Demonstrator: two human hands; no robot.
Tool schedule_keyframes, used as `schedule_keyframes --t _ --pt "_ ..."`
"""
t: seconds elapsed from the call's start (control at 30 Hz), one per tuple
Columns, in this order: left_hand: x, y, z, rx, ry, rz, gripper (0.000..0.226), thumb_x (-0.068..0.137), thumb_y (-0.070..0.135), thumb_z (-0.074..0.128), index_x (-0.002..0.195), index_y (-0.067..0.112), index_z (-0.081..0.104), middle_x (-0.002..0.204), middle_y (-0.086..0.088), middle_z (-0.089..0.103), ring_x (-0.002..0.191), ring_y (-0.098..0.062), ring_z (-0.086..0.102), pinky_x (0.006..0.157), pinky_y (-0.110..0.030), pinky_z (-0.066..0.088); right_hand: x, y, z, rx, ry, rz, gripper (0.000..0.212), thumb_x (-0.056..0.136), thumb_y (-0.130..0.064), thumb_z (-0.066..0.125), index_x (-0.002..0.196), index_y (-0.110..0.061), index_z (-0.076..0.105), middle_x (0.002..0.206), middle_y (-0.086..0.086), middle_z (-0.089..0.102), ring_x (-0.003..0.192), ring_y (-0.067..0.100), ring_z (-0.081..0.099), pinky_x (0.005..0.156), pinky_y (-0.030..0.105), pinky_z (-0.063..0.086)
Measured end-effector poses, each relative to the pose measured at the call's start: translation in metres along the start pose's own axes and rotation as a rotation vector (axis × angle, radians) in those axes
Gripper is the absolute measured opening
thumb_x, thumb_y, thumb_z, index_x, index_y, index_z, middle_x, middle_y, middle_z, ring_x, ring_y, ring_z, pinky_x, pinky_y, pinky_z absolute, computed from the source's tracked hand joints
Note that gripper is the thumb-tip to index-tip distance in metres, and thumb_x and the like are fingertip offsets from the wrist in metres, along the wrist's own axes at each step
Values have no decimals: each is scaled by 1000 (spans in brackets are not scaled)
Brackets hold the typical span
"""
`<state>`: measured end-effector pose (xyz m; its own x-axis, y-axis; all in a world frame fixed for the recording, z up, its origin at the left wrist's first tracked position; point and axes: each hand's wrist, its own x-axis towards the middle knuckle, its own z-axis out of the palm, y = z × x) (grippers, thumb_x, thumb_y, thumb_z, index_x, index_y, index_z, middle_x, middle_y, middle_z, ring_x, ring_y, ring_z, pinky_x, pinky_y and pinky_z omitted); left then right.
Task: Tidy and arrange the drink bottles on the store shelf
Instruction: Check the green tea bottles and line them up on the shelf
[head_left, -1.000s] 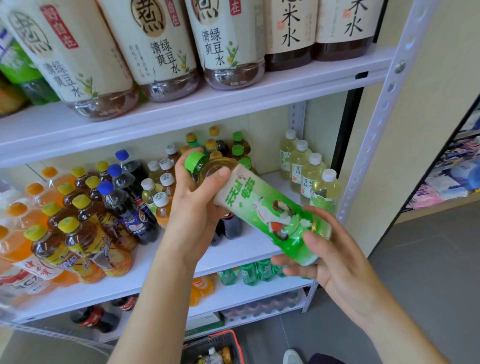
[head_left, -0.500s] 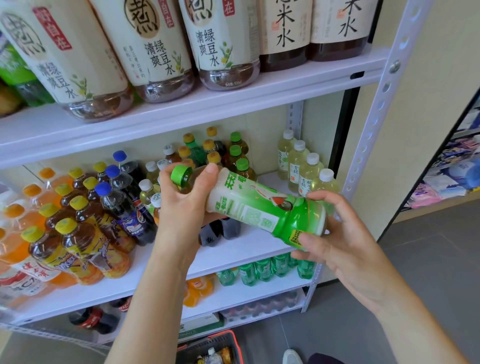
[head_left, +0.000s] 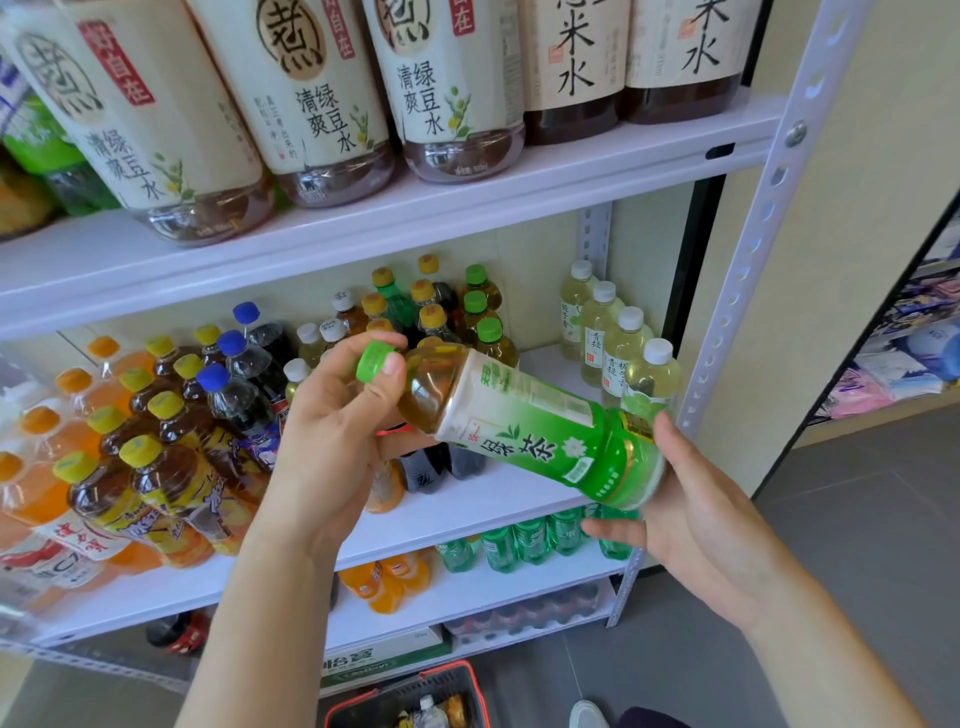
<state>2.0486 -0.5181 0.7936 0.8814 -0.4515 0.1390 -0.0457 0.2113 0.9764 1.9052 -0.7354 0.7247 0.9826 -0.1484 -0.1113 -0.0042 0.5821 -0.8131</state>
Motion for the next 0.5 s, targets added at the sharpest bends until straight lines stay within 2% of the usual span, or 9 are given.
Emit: schedule_keyframes --t 0.1,0.17,0.27,0.37,0.5 --pt "2 -1 0 90 113 -22 33 85 44 67 104 17 67 87 -10 73 69 -21 72 54 -32 59 1 -3 -1 -34 -53 -113 57 80 -21 77 132 -25 54 127 10 63 112 32 64 86 42 55" --pt "4 -2 0 153 172 -21 40 84 48 61 105 15 66 81 -8 72 63 -19 69 51 -28 57 0 -5 0 -94 -44 -141 67 72 -13 82 132 -25 54 124 14 64 109 34 65 86 39 55" --pt "5 -2 -2 253 175 -8 36 92 49 53 106 17 63 80 -2 71 64 -17 68 54 -25 55 -2 -5 3 -108 -28 -120 69 67 -20 89 129 -24 57 122 20 65 107 42 65 80 35 58" --pt "6 -2 -6 275 107 -14 23 101 34 49 116 22 62 88 -4 70 75 -20 70 60 -23 56 -2 -6 6 -105 0 -74 60 70 -24 84 124 -25 59 116 24 67 100 49 66 69 33 60" --pt "6 -5 -3 227 97 9 35 96 32 58 131 32 56 97 0 72 91 -19 69 75 -28 58 -4 -9 12 -173 49 -46 70 55 -51 91 113 -22 62 103 25 71 86 47 70 54 30 59"
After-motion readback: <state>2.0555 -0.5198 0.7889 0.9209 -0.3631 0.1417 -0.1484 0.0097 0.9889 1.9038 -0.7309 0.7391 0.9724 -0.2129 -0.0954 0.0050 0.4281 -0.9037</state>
